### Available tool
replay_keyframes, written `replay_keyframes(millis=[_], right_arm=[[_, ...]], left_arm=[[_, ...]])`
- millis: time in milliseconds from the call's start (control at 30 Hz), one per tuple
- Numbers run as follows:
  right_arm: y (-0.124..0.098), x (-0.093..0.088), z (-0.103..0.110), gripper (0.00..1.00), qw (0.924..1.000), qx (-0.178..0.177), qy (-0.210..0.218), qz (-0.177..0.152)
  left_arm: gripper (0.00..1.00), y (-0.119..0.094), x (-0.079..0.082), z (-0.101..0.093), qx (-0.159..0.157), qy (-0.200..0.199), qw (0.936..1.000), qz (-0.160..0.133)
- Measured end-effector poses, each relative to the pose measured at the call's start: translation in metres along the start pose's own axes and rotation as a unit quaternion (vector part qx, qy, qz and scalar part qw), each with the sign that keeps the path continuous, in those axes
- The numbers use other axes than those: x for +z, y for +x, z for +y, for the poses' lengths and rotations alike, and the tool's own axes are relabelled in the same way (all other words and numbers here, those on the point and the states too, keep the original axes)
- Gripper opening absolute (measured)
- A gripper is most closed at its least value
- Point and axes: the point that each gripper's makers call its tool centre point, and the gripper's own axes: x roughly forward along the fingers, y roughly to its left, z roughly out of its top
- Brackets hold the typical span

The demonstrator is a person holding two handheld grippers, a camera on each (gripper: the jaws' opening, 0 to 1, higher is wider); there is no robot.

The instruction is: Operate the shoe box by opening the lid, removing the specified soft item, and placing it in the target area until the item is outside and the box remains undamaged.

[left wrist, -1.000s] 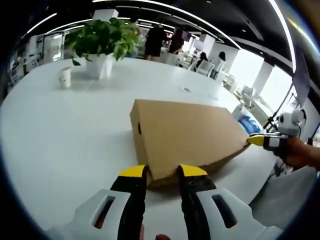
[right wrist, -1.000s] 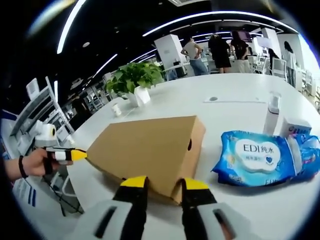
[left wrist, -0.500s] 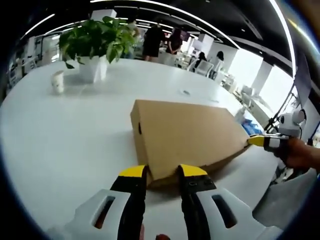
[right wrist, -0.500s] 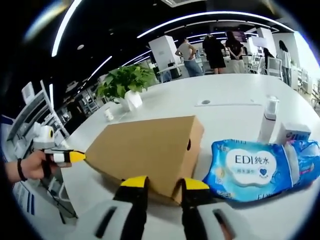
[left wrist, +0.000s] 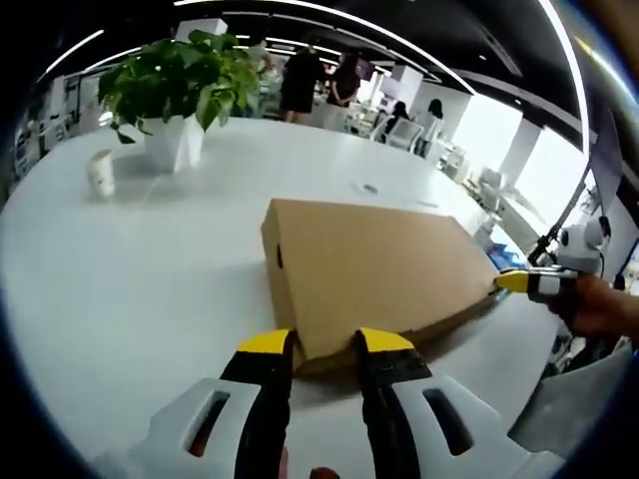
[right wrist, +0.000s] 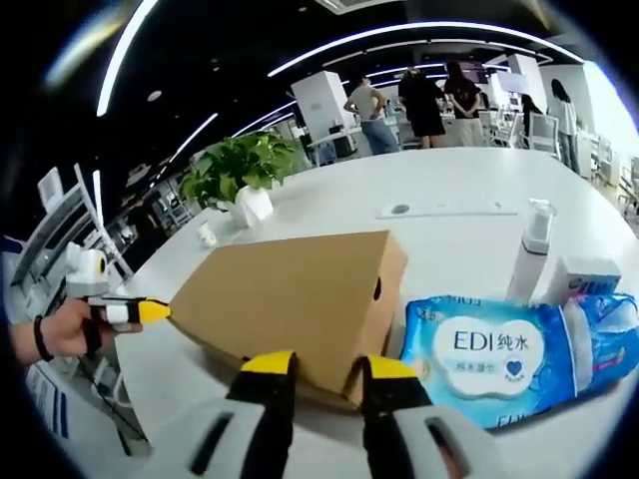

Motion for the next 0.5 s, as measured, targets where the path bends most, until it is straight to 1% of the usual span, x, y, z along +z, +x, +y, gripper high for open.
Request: replay_keyframes(millis=[233, 500], right_arm=[[0.0007, 0.0014, -0.0019, 0.23, 1.0000, -0.001, -0.002, 0.001], [-0.0040, 0.0008, 0.0033, 0.23, 1.0000, 0.001, 0.004, -0.001]], left_arm=[[0.24, 0.0038, 0.0035, -0.0005, -0.001, 0.001, 1.0000, 0.001], [0.25, 0.0029, 0.0038, -0.0010, -0.002, 0.000, 1.0000, 0.007]])
